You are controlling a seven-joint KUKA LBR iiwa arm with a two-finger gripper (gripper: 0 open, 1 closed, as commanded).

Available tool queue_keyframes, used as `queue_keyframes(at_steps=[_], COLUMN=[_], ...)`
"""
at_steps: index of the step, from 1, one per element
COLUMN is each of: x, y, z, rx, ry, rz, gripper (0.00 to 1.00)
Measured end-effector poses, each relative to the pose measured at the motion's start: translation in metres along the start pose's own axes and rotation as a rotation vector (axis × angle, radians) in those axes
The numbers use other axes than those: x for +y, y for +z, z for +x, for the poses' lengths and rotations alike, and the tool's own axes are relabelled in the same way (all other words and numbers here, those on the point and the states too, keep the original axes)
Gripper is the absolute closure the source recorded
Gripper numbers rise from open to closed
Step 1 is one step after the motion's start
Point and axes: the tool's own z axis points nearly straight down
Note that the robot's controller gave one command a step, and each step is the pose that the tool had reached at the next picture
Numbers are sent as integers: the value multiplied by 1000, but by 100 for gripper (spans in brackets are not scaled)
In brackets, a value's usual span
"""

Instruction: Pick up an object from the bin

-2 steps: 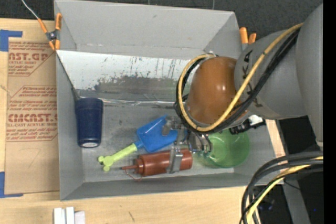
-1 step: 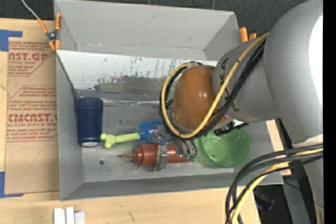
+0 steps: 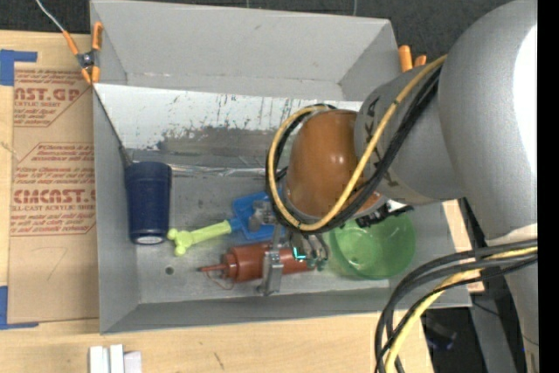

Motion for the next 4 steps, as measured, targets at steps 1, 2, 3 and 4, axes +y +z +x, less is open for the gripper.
queue_keyframes(at_steps=[1,2,3,4], x=[0,0,0,-3], y=[-1,-1,-1,-93], z=[-1,-2,-1,-9], rx=[-5,-5,-5,0], ry=[1,1,1,-14], rz=[-1,-1,-1,-1], gripper=[100,100,100,100])
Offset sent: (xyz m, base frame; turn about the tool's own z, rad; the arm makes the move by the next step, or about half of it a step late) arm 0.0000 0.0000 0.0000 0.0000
